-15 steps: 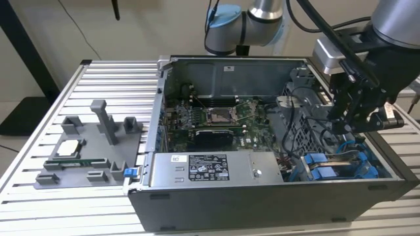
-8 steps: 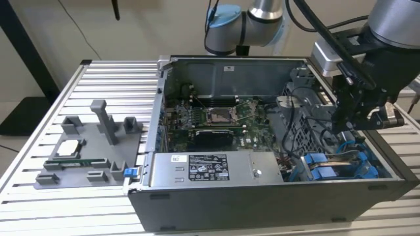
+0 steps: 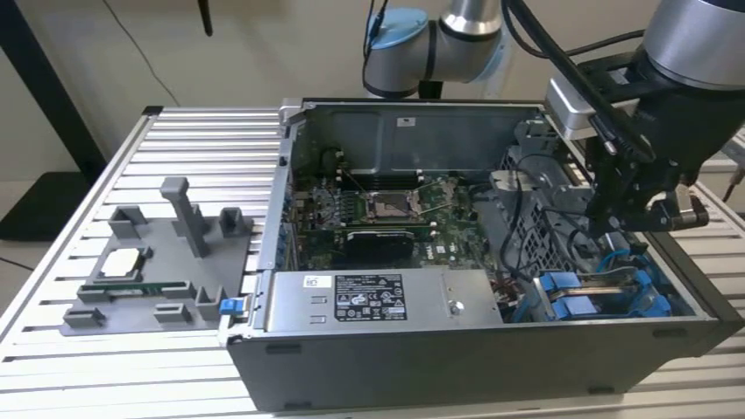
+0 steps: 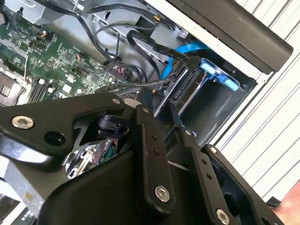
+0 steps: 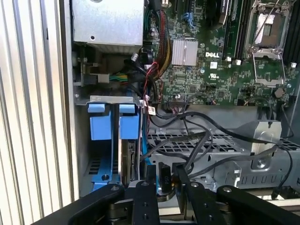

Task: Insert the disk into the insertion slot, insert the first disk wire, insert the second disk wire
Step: 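Insert the first disk wire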

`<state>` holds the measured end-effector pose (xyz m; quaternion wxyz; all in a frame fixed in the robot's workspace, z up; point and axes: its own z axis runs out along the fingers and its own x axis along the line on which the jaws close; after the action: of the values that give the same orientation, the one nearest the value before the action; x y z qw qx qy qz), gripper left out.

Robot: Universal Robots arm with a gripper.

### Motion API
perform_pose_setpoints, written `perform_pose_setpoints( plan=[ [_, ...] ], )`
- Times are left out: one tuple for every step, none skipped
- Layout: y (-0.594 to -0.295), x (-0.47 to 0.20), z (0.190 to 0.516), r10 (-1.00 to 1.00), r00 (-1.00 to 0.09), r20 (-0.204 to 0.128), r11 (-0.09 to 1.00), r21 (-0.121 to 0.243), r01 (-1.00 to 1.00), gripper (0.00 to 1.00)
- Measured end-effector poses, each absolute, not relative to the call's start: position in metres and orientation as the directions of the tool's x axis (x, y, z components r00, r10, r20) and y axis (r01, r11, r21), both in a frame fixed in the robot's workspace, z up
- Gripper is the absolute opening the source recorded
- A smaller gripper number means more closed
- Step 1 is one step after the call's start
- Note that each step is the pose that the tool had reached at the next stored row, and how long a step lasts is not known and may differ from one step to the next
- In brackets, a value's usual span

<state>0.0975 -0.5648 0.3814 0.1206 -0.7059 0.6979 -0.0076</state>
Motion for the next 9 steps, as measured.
perform_pose_setpoints(
  plan=[
    [-0.565, 0.097, 0.381, -0.987, 0.026, -0.157, 0.003, -0.184, -0.983, 0.0],
    [-0.565, 0.097, 0.38, -0.987, 0.027, -0.157, 0.003, -0.187, -0.982, 0.0],
    [-0.565, 0.097, 0.38, -0.987, 0.027, -0.157, 0.003, -0.189, -0.982, 0.0],
    [-0.565, 0.097, 0.38, -0.987, 0.027, -0.157, 0.003, -0.189, -0.982, 0.0],
    [-0.566, 0.097, 0.38, -0.987, 0.027, -0.157, 0.003, -0.189, -0.982, 0.0],
    [-0.567, 0.097, 0.38, -0.987, 0.027, -0.157, 0.003, -0.189, -0.982, 0.0],
    [-0.57, 0.097, 0.379, -0.987, 0.027, -0.157, 0.003, -0.189, -0.982, 0.0],
    [-0.573, 0.097, 0.379, -0.987, 0.027, -0.157, 0.003, -0.188, -0.982, 0.0],
    [-0.575, 0.098, 0.378, -0.987, 0.027, -0.158, 0.003, -0.186, -0.982, 0.0]
  ],
)
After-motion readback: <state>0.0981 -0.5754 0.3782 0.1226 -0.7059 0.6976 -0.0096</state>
